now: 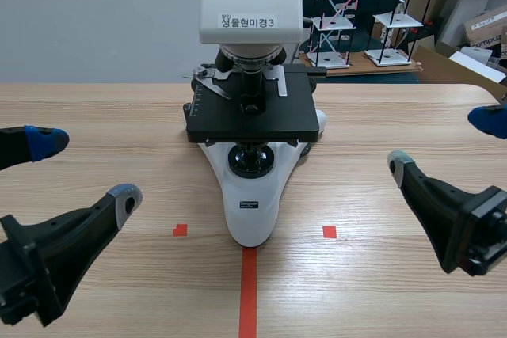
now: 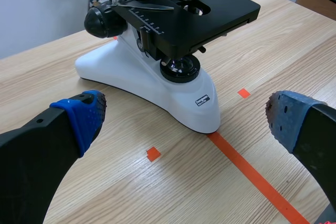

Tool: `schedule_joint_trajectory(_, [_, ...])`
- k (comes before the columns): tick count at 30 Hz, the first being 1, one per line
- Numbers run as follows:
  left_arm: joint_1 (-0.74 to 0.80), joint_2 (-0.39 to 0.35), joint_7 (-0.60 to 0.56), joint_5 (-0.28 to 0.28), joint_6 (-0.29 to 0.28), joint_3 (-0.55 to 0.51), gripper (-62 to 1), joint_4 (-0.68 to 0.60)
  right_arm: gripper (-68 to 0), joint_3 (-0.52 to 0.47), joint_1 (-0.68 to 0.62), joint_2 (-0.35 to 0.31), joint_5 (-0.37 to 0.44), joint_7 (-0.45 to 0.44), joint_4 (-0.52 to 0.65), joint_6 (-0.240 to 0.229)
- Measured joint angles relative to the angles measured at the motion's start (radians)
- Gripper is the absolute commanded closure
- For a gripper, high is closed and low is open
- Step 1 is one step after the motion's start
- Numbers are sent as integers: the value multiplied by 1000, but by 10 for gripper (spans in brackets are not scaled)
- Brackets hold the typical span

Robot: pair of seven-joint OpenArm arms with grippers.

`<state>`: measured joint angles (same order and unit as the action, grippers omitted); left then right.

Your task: Point at the fine focus knob

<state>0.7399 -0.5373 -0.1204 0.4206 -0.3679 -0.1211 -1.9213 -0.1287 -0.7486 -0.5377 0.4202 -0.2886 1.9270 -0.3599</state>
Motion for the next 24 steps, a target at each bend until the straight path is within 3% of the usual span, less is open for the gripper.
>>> schedule_joint_trajectory(24, [0,0,0,0,0,0,-623,0,-621,0,0,0,0,3,0,23])
